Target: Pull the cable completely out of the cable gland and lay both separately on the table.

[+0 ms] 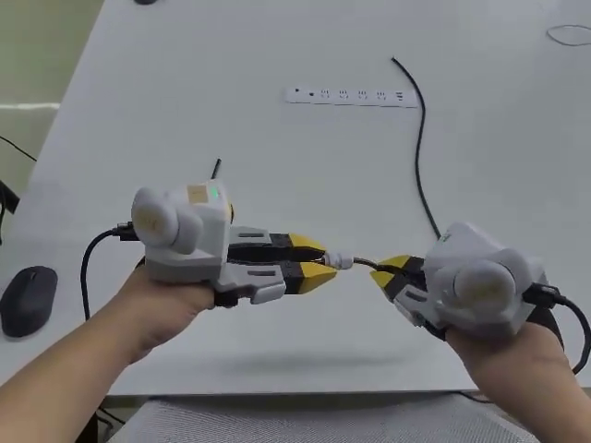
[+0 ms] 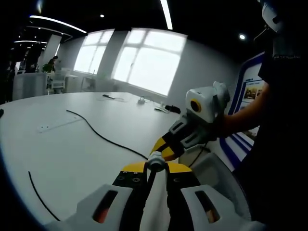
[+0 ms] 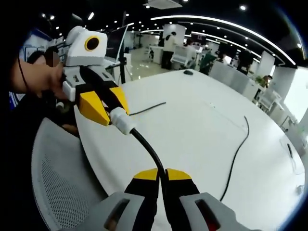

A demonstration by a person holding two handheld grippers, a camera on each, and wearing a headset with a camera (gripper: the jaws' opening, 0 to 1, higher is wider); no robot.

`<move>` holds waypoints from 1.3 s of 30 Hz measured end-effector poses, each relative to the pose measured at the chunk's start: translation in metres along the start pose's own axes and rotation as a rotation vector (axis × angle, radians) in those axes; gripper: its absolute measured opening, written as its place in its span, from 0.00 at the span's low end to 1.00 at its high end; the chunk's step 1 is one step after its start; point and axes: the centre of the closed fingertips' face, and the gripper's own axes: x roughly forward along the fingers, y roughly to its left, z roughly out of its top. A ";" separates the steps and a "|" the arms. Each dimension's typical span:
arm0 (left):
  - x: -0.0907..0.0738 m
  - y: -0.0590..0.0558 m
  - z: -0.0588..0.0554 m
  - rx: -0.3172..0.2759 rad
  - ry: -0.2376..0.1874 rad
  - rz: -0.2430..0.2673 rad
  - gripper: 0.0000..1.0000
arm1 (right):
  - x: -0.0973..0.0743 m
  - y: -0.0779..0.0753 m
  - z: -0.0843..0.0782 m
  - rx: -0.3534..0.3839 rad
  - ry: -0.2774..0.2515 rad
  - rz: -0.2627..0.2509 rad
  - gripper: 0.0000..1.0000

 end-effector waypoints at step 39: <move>-0.004 -0.008 0.002 -0.027 -0.014 0.010 0.15 | -0.028 0.022 0.027 -0.161 -0.080 0.044 0.20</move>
